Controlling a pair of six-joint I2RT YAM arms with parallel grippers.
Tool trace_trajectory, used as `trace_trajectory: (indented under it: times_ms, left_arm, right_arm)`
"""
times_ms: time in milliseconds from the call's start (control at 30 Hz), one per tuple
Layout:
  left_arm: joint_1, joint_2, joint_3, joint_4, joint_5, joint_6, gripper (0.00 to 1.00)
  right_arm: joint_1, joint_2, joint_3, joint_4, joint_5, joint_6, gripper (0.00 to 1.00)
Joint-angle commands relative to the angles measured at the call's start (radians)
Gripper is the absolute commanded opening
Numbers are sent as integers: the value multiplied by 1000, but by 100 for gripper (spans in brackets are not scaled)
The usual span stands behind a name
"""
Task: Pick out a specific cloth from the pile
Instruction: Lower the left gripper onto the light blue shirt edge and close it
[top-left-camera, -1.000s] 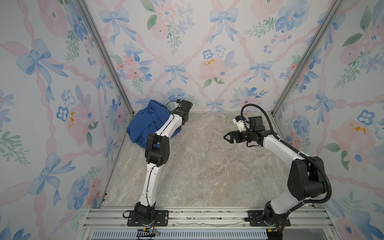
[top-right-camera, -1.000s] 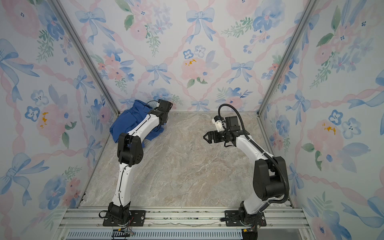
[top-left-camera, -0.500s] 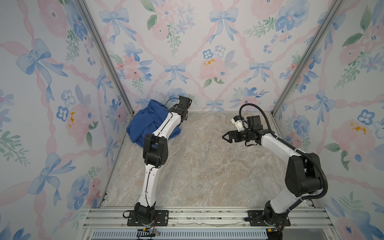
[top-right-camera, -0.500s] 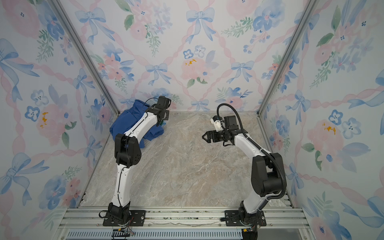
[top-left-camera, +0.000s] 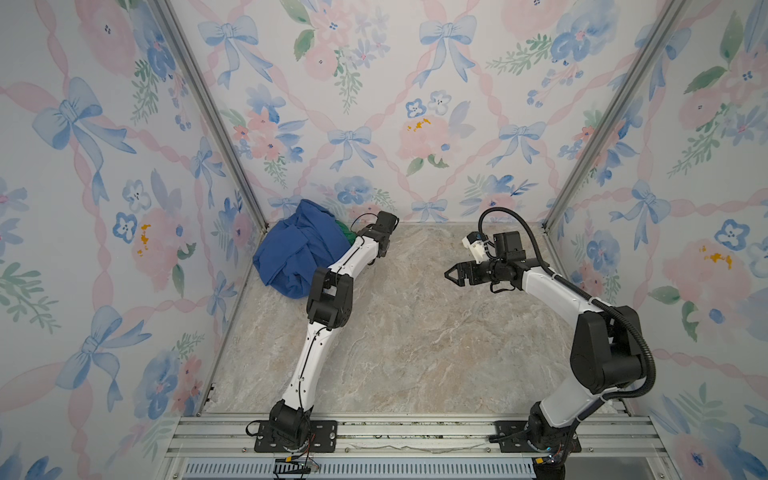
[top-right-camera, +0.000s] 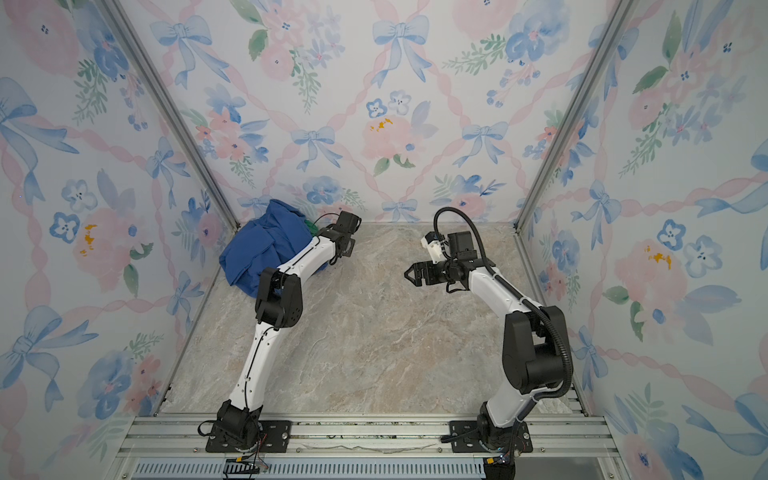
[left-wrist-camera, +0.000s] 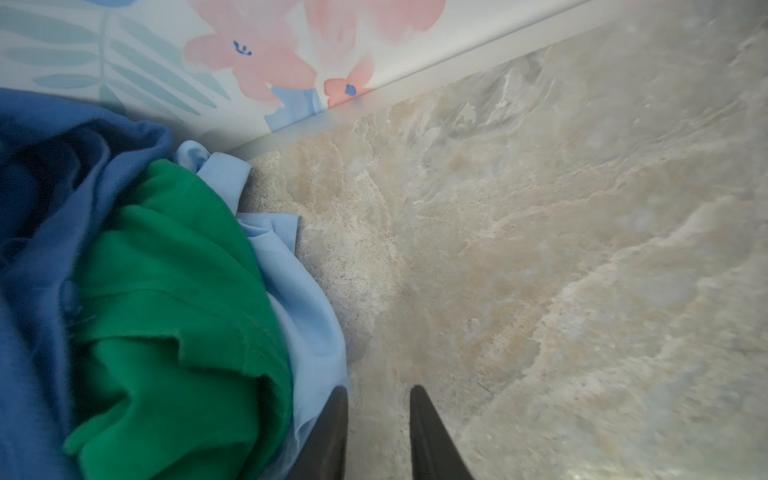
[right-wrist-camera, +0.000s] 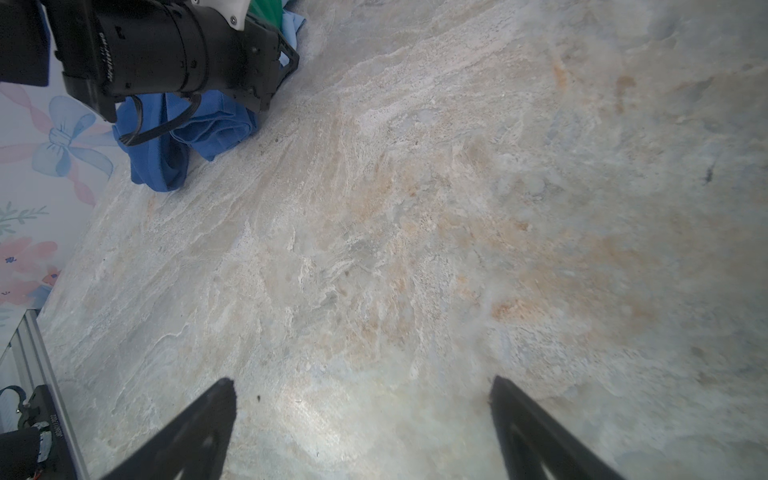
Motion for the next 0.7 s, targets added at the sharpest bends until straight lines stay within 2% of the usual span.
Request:
trace_trajectory:
  times_ms: [0, 233, 467, 667]
  left_arm:
    - [1, 31, 36, -2, -101, 72, 30]
    - [-10, 63, 49, 28, -233, 208, 39]
    - [-22, 105, 81, 65, -234, 256, 33]
    - [-36, 148, 103, 84, -301, 267, 27]
  right_arm:
    - [10, 14, -12, -6, -4, -2, 97]
    - [21, 3, -54, 24, -22, 16, 97]
    - [22, -6, -83, 29, -28, 20, 97]
    - [22, -21, -105, 38, -26, 17, 97]
